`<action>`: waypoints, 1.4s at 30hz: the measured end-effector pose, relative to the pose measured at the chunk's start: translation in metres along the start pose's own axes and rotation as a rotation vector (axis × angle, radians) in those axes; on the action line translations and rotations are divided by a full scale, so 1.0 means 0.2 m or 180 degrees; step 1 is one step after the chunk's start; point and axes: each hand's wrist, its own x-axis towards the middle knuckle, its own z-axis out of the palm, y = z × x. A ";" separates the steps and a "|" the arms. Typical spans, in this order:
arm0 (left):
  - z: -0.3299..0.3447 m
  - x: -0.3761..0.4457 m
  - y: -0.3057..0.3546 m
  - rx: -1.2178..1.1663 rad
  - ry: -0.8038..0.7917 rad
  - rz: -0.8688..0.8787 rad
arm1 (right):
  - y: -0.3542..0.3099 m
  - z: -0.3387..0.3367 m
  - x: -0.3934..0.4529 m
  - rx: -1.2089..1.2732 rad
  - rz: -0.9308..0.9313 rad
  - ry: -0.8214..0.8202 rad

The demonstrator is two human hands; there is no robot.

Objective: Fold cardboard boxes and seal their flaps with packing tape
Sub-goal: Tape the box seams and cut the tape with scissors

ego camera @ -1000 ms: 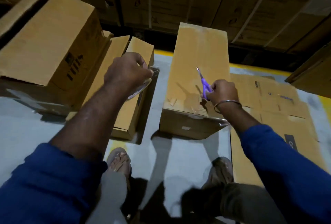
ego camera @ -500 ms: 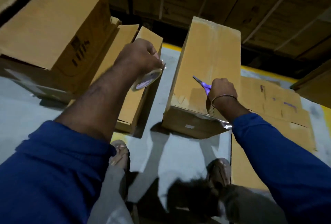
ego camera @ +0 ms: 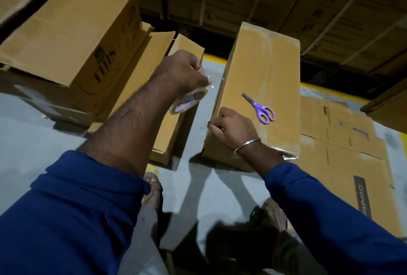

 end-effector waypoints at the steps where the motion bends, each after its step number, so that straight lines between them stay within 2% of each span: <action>1: 0.00 0.00 0.00 0.0010 -0.0010 0.0013 | 0.00 0.03 0.01 -0.0004 0.0033 -0.0075; 5: 0.02 0.01 0.01 0.0035 0.0018 0.0060 | -0.02 0.10 0.02 -0.0060 0.0031 -0.0106; 9: 0.03 0.02 0.02 0.0081 -0.0020 0.0075 | -0.05 0.15 0.02 -0.0778 -0.0096 -0.0098; 13: 0.03 0.02 0.01 0.0149 -0.0042 0.0081 | -0.08 0.22 -0.01 -0.1056 -0.0017 -0.0064; 15: 0.03 0.02 0.01 0.0153 -0.0037 0.0097 | -0.06 0.21 -0.03 -0.0789 -0.0118 0.0071; 17: 0.02 0.02 0.01 0.0156 -0.0040 0.0099 | -0.01 0.17 -0.06 -0.0112 -0.0048 0.0089; 19: 0.02 0.02 0.01 0.0156 -0.0052 0.0092 | 0.04 0.12 -0.09 0.0708 0.0302 0.0461; 21: 0.03 0.01 0.02 0.0160 -0.0051 0.0106 | 0.10 0.08 -0.09 0.1101 0.0739 0.0935; 23: 0.04 0.02 0.03 0.0133 -0.0067 0.0125 | 0.12 0.05 -0.08 0.1159 0.0933 0.0860; 27: 0.06 0.01 0.05 0.0079 -0.0153 0.0185 | 0.04 0.06 -0.01 0.0844 0.0911 0.0202; 34: 0.07 0.04 0.02 0.0147 -0.0144 0.0197 | 0.02 0.11 -0.01 0.0625 0.0847 0.0339; 39: 0.08 0.04 0.02 0.0115 -0.0178 0.0228 | 0.05 0.16 -0.05 -0.0205 0.0252 0.0363; 42: 0.09 0.03 0.03 0.0101 -0.0214 0.0260 | 0.06 0.18 -0.06 -0.0437 0.0195 0.0387</action>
